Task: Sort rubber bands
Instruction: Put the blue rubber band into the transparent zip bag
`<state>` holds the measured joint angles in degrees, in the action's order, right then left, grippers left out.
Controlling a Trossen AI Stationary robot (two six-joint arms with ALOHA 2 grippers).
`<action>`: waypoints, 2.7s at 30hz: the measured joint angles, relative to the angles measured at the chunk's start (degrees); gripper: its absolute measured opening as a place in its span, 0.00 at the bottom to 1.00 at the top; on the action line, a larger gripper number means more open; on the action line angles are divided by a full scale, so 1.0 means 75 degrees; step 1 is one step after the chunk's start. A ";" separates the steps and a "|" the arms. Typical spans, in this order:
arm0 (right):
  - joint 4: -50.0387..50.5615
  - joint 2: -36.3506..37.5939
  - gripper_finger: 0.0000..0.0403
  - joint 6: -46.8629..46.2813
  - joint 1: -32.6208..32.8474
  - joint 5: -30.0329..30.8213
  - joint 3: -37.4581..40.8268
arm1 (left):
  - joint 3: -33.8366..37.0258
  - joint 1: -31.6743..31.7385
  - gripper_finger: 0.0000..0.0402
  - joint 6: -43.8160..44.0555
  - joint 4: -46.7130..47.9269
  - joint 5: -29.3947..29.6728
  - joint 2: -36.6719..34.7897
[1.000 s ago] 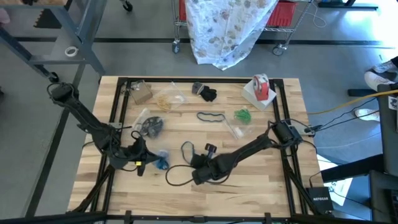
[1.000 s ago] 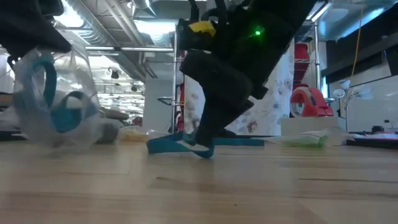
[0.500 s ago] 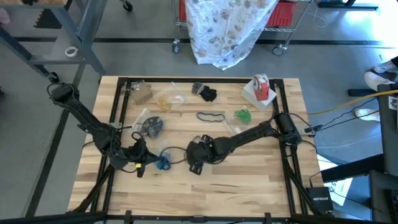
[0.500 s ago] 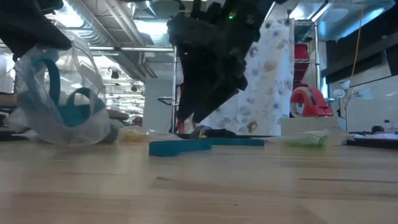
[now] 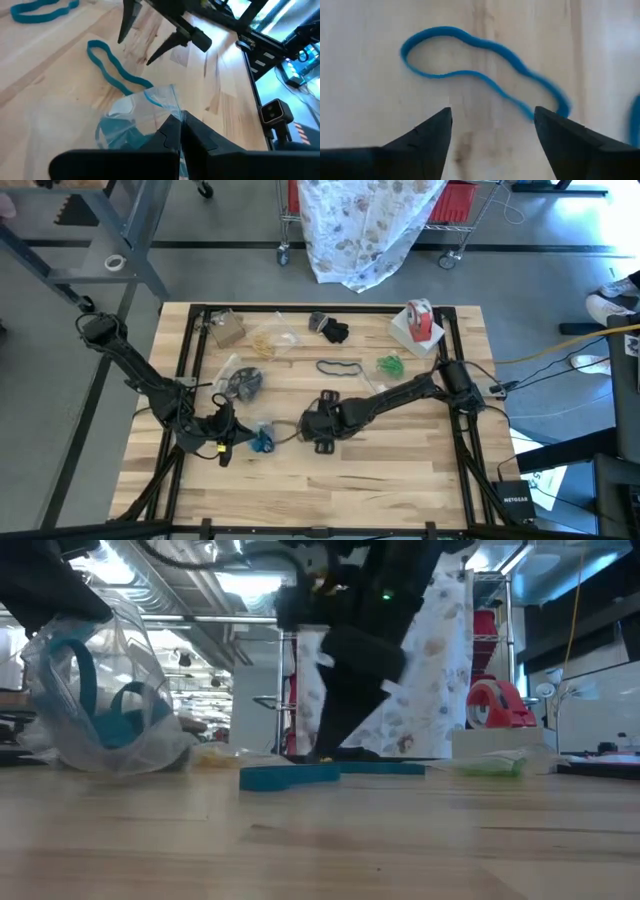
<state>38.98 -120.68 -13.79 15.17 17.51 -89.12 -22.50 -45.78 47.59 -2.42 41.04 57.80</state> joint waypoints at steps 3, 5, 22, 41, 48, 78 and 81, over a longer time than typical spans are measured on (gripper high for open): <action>-0.0271 -0.0044 0.66 0.1955 0.0045 0.0408 -0.0010 | 0.0000 0.0000 0.00 -0.0044 0.0008 -0.0003 0.0000; -0.0326 -0.0129 0.66 0.2882 0.0025 0.0462 -0.0012 | 0.0000 0.0000 0.00 -0.0032 0.0015 -0.0003 0.0000; -0.1332 -0.0802 0.65 0.4268 -0.1441 -0.2026 -0.0087 | 0.0000 0.0006 0.00 0.0231 -0.0001 -0.0002 -0.0003; -0.0739 -0.0639 0.01 0.0378 -0.0498 -0.1832 -0.0041 | 0.0023 0.0051 0.00 0.1011 -0.0015 0.0000 0.0026; -0.1897 -0.0001 0.01 -0.1279 0.0256 -0.1297 -0.0053 | 0.0118 0.0061 0.00 0.2096 -0.0057 0.0456 0.0620; -0.4632 -0.0648 0.00 -0.4185 0.0351 -0.0025 -0.0058 | 0.0122 -0.0036 0.00 0.1760 -0.1518 0.1142 0.1431; -0.4312 -0.0682 0.00 -0.4688 0.0206 0.0070 -0.0061 | 0.0122 -0.0119 0.00 0.1460 -0.1873 0.1133 0.1431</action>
<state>6.64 -125.79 -48.95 16.71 18.03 -89.58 -21.58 -46.67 58.55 -16.46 49.53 68.53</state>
